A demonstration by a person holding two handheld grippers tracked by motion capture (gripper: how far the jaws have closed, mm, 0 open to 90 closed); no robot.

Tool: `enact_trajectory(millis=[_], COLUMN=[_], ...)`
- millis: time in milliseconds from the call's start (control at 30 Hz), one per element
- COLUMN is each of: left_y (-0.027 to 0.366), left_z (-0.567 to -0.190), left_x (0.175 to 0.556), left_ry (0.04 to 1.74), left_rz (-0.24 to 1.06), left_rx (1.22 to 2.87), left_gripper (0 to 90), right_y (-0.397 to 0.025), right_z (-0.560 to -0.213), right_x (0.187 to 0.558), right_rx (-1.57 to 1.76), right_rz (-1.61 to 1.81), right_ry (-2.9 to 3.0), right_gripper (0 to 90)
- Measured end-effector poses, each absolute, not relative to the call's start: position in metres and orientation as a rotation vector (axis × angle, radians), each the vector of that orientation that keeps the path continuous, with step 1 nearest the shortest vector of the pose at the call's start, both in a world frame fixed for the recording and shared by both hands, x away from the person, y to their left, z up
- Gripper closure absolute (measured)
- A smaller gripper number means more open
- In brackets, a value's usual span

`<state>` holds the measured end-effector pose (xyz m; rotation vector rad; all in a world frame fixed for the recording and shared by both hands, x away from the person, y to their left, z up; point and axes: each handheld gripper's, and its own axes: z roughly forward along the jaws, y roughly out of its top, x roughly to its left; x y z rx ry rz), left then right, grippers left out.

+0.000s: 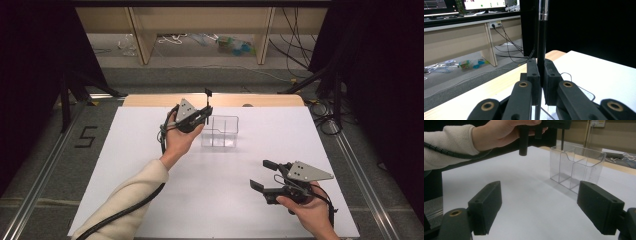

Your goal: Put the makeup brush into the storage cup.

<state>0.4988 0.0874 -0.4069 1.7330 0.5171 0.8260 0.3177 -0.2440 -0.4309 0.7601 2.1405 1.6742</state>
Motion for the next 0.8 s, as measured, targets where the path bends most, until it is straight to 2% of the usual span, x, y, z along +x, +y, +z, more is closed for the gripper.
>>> enact_trajectory(millis=[800], left_y=[0.0886], left_z=[-0.4104], left_x=[0.5010], left_ry=[0.512], left_rz=[0.836], left_rx=[1.758], left_gripper=[85.0], right_y=[-0.2444], right_z=[-0.4312], right_x=[0.3176], right_rx=[0.772], right_rz=[1.662], right_ry=[2.147], right_gripper=[21.0])
